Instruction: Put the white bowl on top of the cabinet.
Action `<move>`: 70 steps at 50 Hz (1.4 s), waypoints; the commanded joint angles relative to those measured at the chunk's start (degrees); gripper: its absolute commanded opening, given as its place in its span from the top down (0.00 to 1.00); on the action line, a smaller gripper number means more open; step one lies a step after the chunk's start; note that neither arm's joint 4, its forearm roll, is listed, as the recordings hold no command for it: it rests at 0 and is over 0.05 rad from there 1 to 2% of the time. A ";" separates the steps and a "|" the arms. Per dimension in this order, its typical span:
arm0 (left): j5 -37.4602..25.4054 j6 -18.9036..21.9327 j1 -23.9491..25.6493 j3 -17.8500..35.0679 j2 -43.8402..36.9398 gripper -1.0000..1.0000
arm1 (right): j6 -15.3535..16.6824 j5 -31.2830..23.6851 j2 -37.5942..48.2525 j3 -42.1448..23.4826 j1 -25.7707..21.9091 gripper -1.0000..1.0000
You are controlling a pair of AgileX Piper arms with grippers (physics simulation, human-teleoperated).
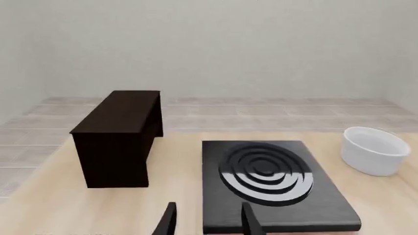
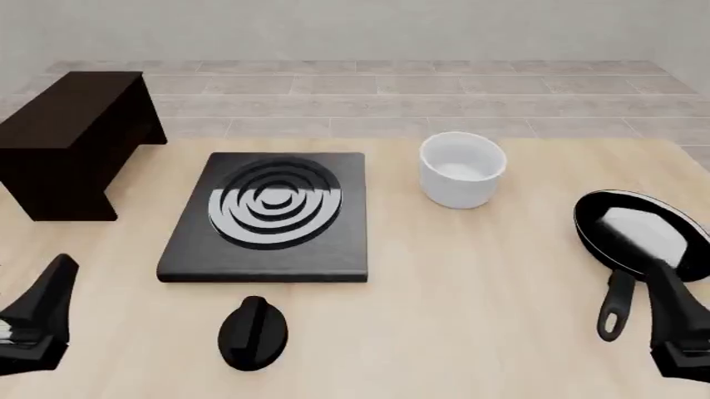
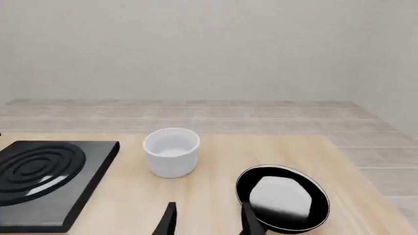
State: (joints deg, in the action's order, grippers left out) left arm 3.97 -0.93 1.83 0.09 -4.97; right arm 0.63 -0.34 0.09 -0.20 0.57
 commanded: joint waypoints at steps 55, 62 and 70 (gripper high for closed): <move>-2.75 1.41 -2.08 0.46 3.86 0.00 | 4.77 6.44 45.30 -28.16 -3.62 0.00; -3.25 1.62 -1.84 0.82 4.41 0.00 | 4.18 5.82 51.62 -32.26 -4.87 0.00; -3.50 1.57 -2.08 0.92 4.61 0.00 | 3.25 4.37 56.10 -37.29 -5.24 0.00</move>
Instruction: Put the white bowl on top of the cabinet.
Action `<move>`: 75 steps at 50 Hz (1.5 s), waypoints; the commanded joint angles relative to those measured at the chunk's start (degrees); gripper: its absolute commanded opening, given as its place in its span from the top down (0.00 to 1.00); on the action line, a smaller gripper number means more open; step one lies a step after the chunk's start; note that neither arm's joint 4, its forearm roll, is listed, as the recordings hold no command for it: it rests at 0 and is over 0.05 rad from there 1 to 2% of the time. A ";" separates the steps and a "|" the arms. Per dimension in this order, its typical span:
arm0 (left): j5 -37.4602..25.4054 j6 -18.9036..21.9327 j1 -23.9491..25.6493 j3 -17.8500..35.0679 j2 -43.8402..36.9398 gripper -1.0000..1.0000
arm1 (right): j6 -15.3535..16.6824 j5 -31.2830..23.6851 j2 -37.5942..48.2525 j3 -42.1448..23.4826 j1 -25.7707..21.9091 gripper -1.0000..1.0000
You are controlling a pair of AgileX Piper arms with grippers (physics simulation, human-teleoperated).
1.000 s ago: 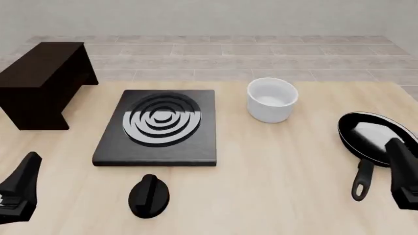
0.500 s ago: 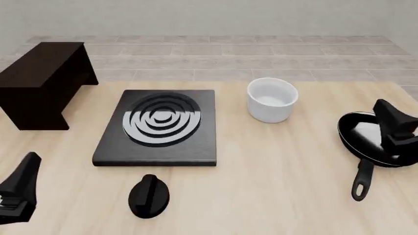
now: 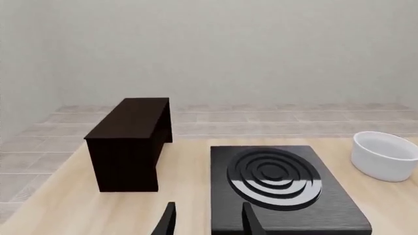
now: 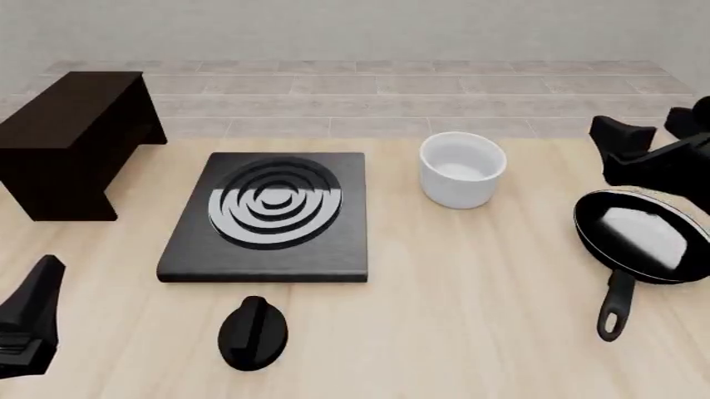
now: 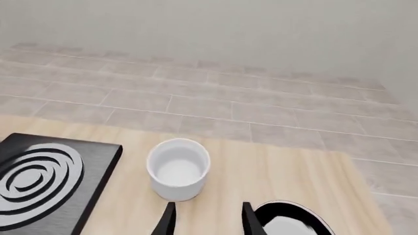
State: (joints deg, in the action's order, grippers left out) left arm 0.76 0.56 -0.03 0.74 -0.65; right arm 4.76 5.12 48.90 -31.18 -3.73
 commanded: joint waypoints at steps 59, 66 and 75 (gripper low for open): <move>3.14 0.13 0.02 -0.04 -2.48 0.00 | -5.44 -7.70 42.92 -34.32 2.94 0.00; 4.49 0.10 0.00 -0.27 -3.94 0.00 | -5.00 -7.79 46.65 -36.49 3.86 0.00; 5.52 0.56 0.24 -0.12 -5.09 0.00 | -5.16 -9.31 50.27 -39.56 3.85 0.00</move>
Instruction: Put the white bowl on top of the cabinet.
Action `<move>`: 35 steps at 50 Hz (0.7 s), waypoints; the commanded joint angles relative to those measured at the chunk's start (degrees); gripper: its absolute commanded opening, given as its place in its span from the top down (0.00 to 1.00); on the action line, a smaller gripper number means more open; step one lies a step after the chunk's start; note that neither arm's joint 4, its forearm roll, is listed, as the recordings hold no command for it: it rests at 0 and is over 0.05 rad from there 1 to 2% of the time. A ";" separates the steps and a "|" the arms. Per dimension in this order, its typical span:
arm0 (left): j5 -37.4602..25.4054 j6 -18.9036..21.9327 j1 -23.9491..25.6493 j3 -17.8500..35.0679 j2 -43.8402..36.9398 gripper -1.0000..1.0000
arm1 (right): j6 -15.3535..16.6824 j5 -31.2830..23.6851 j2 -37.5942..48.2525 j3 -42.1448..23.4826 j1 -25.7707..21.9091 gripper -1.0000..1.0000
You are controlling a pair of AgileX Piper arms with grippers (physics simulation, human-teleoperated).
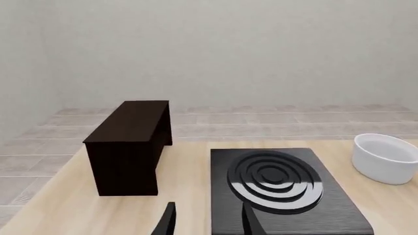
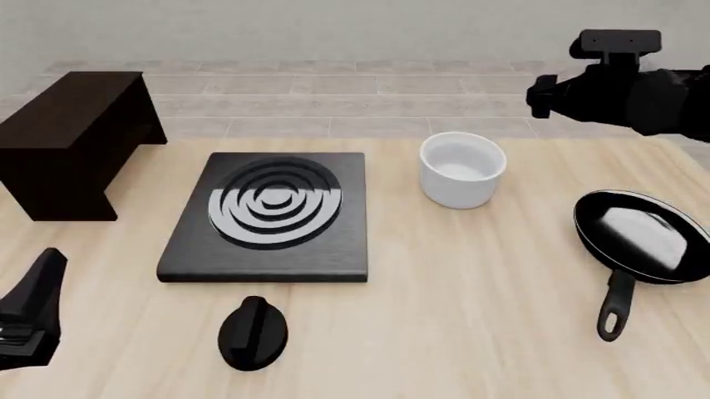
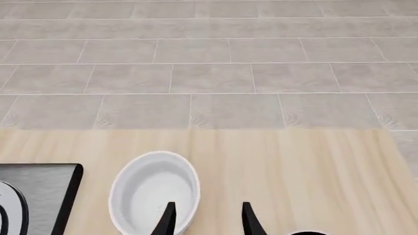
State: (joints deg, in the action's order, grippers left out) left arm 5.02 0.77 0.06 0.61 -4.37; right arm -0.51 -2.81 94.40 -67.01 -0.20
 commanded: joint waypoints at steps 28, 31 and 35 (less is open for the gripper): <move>4.75 0.77 0.05 0.63 -5.22 0.00 | -1.31 -4.89 16.91 -13.13 -0.16 0.00; 5.11 0.77 -0.07 0.82 -5.66 0.00 | -3.67 -6.18 18.75 -14.61 -0.71 0.00; 5.56 0.77 0.02 0.82 -6.04 0.00 | -2.89 -6.48 19.86 -15.52 -0.10 0.00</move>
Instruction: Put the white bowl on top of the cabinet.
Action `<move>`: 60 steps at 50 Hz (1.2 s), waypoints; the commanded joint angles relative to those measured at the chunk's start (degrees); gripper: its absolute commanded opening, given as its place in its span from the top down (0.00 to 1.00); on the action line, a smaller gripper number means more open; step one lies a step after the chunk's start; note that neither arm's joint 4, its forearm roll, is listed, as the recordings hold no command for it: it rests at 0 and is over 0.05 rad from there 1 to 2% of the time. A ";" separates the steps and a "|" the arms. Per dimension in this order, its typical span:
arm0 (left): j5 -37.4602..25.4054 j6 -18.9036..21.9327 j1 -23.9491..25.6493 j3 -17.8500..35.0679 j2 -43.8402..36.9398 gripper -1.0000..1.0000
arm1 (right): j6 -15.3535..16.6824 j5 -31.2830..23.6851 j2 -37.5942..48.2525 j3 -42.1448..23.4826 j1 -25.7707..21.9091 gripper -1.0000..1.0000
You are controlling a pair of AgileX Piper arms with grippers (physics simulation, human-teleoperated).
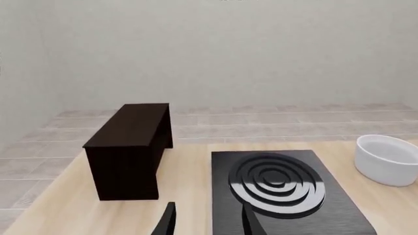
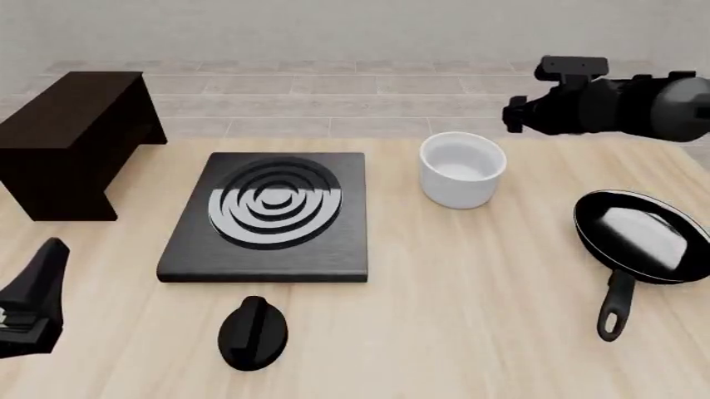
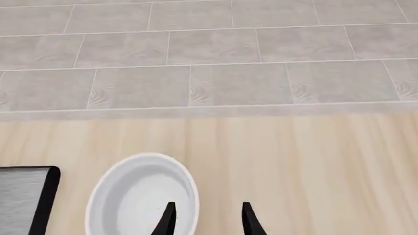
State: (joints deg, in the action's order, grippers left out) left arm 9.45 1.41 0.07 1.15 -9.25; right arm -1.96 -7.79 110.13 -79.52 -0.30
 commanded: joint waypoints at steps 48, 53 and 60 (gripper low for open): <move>0.01 0.20 0.27 1.42 -0.58 0.00 | -5.47 0.76 15.87 -3.56 -1.39 0.00; -0.27 0.10 0.26 1.58 -0.39 0.00 | -5.16 1.08 16.61 -3.24 -1.28 0.00; -0.64 0.04 0.25 1.98 -0.24 0.00 | -5.63 1.55 17.80 -2.85 -1.22 0.00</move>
State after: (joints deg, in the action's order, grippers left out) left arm 9.28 1.55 0.33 2.75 -9.75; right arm -6.90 -6.85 125.63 -83.56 -1.55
